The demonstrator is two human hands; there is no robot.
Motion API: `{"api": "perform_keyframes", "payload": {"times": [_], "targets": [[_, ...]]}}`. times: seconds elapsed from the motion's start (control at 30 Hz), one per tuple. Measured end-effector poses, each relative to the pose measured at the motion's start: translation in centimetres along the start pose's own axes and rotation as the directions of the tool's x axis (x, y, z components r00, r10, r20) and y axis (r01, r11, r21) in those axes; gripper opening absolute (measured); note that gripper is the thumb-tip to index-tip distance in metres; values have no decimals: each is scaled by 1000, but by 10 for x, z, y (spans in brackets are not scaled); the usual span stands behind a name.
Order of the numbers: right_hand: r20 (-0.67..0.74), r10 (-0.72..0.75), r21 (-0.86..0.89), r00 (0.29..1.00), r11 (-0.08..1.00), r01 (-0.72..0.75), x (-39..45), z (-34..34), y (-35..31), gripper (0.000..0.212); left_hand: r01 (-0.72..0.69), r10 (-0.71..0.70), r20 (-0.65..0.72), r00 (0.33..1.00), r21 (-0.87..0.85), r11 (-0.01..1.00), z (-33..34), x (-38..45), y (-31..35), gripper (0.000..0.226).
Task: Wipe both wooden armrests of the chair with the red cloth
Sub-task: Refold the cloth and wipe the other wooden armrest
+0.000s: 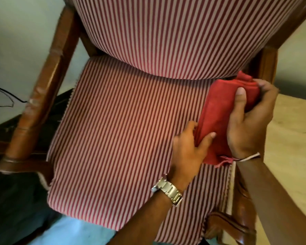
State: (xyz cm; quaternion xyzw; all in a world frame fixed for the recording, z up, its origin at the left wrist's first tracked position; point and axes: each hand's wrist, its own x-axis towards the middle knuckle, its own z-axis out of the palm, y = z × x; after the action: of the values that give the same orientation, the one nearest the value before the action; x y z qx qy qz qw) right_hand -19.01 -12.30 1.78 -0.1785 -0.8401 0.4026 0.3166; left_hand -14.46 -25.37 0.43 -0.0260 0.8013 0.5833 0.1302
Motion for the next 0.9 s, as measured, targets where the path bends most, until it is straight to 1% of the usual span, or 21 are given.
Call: {"api": "perform_keyframes", "payload": {"times": [0.1, 0.27, 0.3, 0.33, 0.47, 0.57, 0.67, 0.73, 0.77, 0.83, 0.9], "targets": [[25, -17, 109, 1000, 994, 14, -14, 35, -38, 29, 8, -6, -90, 996, 20, 1000, -61, 5, -9, 30], [194, -3, 302, 981, 951, -57, -42, 95, -109, 25, -20, 54, -225, 973, 149, 989, -164, 1, -23, 27], [235, -11, 343, 972, 937, -73, -51, 114, -125, 26, -23, 73, -260, 963, 192, 981, -193, 0, -28, 28], [276, -21, 373, 961, 924, -87, -53, 119, -137, 26, -28, 91, -295, 951, 210, 977, -206, -4, -25, 29], [471, -34, 478, 881, 849, -223, -77, 171, -196, 33, -33, 127, -424, 897, 221, 975, -298, -14, -31, 34], [542, -35, 481, 839, 832, -276, -92, 210, -228, 37, -3, 134, -451, 882, 279, 960, -356, -14, -39, 35], [596, -1, 412, 803, 859, -305, -105, 248, -242, 37, 110, 96, -466, 879, 395, 912, -394, -9, -56, 32], [618, 26, 346, 786, 888, -302, -117, 269, -243, 37, 189, 41, -446, 894, 459, 868, -410, -3, -72, 30], [627, 39, 312, 778, 903, -297, -123, 275, -242, 37, 228, -2, -423, 906, 485, 845, -412, -1, -78, 31], [639, 63, 251, 767, 925, -285, -134, 285, -238, 40, 301, -75, -385, 920, 572, 763, -414, 3, -88, 34], [634, 88, 222, 769, 931, -290, -138, 287, -233, 47, 338, -76, -392, 917, 660, 671, -412, 7, -92, 40]]}}
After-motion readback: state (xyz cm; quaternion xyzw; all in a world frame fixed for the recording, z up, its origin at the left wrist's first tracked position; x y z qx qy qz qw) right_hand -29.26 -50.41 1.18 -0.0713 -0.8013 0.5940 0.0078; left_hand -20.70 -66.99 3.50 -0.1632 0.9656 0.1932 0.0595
